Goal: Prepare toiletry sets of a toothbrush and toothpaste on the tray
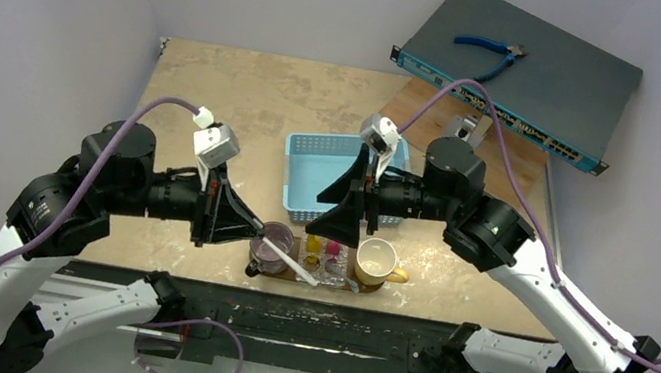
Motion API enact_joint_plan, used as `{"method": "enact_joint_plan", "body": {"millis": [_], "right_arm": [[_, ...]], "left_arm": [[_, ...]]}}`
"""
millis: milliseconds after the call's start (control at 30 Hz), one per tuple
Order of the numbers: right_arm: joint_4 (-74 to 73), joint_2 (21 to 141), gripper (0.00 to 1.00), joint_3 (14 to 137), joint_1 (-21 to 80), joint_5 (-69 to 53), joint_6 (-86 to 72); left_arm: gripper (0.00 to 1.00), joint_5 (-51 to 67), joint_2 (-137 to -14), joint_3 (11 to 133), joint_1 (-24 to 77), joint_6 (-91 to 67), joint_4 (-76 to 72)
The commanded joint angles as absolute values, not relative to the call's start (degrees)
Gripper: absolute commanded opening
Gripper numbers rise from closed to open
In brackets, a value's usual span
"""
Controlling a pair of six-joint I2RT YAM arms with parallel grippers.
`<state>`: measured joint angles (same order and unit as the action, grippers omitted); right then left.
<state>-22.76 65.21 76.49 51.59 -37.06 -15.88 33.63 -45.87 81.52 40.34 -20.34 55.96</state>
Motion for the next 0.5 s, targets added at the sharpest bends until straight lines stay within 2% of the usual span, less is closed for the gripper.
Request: {"method": "enact_joint_plan", "body": {"millis": [0,200,467], "right_arm": [[-23.89,62.59,0.73,79.07,51.0,-24.27,-17.59],[-26.73,62.3,0.73,78.83,50.9,-12.15,-18.91],[-28.64,63.36,0.72,77.91,50.89,-5.62,-19.88]], "left_arm": [[0.0,21.33,-45.92,82.31,45.0,-19.26,57.8],[0.0,11.11,-46.14,80.42,53.84,-21.54,57.02],[0.0,-19.72,-50.65,80.35,78.68,-25.26,58.28]]}}
